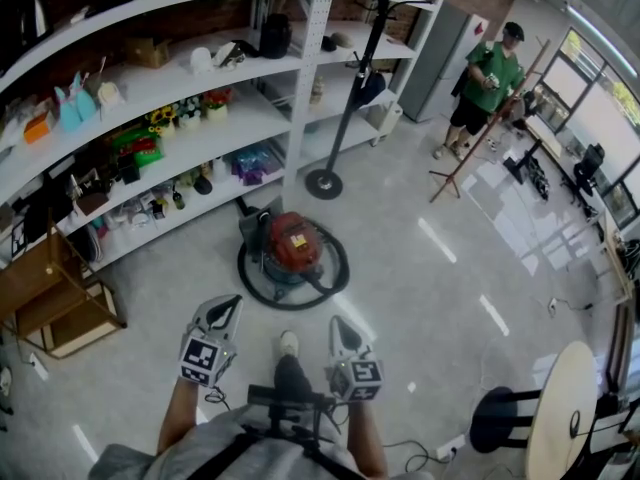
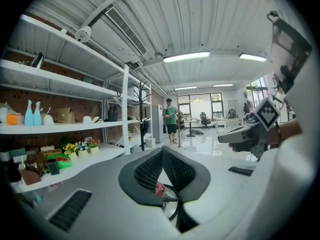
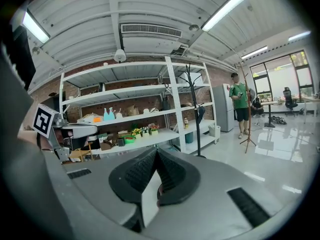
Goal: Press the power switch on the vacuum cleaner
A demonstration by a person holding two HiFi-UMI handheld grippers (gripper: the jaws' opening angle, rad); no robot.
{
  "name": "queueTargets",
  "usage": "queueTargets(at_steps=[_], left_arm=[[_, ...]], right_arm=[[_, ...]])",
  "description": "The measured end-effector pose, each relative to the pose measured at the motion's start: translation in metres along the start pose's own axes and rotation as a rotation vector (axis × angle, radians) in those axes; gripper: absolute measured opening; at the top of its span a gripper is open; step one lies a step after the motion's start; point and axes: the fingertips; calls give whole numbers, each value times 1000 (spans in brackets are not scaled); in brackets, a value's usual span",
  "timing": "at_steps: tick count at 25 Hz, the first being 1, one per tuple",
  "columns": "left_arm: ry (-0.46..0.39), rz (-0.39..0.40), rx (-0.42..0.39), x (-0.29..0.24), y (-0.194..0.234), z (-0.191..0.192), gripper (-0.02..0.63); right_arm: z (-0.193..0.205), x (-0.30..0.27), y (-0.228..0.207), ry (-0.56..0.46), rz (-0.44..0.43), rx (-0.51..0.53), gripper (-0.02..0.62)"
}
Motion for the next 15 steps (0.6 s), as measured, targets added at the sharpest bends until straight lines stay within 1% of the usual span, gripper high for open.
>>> queueTargets(at_steps=[10, 15], left_arm=[[-13, -32, 6, -73, 22, -22, 8], [3, -32, -7, -110, 33, -32, 8]], right_arm=[[-16, -70, -46, 13, -52, 15, 12], [-27, -102, -71, 14, -56, 8, 12]])
Point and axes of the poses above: the fingertips, and each gripper's own axes: x backward along the fingers, y to its left, z out of its underside, and after that the axes turned 12 degrees about x, right-handed
